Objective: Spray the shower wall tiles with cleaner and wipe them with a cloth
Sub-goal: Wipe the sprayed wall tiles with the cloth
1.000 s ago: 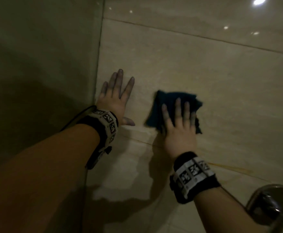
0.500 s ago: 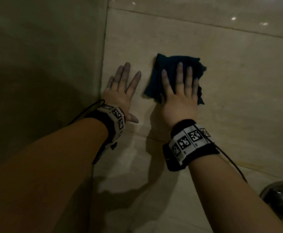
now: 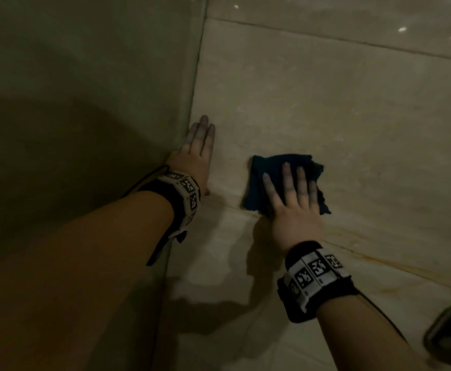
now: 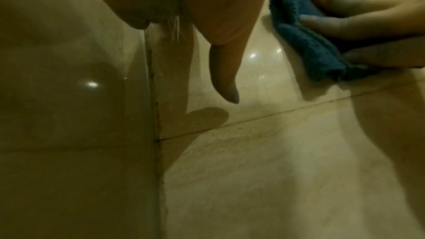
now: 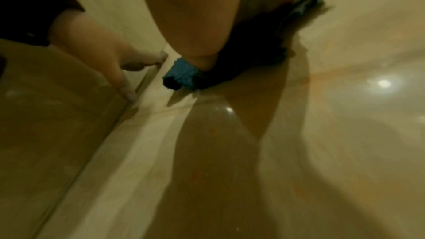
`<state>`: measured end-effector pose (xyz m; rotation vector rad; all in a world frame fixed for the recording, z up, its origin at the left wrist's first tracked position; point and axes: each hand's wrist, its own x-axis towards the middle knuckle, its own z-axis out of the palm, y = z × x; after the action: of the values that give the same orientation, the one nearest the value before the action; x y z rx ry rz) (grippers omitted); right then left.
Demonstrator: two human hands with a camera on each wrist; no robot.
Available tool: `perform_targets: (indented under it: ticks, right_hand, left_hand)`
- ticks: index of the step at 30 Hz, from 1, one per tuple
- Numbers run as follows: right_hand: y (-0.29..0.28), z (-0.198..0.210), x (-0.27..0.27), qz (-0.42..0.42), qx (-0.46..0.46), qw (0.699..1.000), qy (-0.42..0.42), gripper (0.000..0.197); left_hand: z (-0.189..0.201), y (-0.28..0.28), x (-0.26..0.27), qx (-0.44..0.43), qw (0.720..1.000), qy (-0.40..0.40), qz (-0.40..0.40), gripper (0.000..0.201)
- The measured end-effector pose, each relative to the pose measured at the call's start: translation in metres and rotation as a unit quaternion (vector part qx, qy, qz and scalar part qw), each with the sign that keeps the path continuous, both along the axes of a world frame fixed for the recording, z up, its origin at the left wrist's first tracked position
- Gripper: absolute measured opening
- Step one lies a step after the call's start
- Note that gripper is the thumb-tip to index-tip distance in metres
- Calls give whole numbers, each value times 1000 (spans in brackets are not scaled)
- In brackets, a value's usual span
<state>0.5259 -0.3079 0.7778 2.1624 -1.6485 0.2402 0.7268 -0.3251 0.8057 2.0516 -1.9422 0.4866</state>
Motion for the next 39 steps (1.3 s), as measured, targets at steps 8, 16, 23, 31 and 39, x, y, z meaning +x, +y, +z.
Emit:
perform_targets:
  ticks: [8,16,23,31,39]
  right_hand:
    - [-14,54,43,45,-74,996,14,71]
    - [-10,21,26,72,-47,993,79,69]
    - [-2,8,-27,41,3,992,116,69]
    - [-5,84,-20,22,-99,993,60,67]
    - [-4,35,3,46,-60,994,81,66]
  left_hand:
    - [7,1,-5,28,999,-18,34,107]
    - [5,-1,-4,19,999,-28,37,92]
    - [4,6,-6,32,999,-24,30,109]
    - [6,15,-23,-3,1000,-13,-9,104]
    - [0,10,-23,38,997,58,42,100]
